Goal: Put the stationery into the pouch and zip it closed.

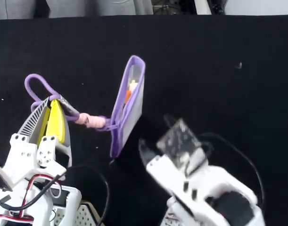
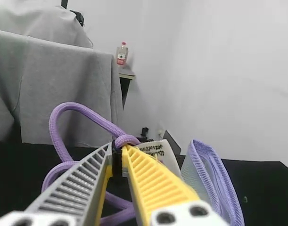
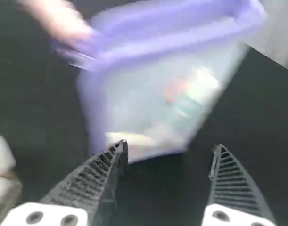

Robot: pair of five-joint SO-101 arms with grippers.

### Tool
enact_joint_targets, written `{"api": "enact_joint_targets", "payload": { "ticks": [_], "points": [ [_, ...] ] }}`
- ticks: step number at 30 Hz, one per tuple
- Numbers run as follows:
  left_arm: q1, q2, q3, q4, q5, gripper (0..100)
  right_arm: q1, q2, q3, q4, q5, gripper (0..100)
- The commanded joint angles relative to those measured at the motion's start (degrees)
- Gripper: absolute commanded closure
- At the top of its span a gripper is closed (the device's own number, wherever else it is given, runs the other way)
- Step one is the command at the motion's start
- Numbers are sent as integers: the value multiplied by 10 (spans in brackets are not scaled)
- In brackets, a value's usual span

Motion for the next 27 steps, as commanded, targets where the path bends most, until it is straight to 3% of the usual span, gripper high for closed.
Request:
{"api": "enact_joint_targets", "payload": {
  "ticks": [1,13,21,27],
  "points": [
    [6,6,-31,-18,9,972,-71,3,-44,-7,-40,719],
    [0,7,-59,-101,-55,973,-62,0,56,-109,-45,719],
    [0,8,-118,-101,-76,973,-113,0,108,-181,-45,719],
    [0,20,-138,-108,-75,973,-168,0,183,-309,-45,719]
  ]
}}
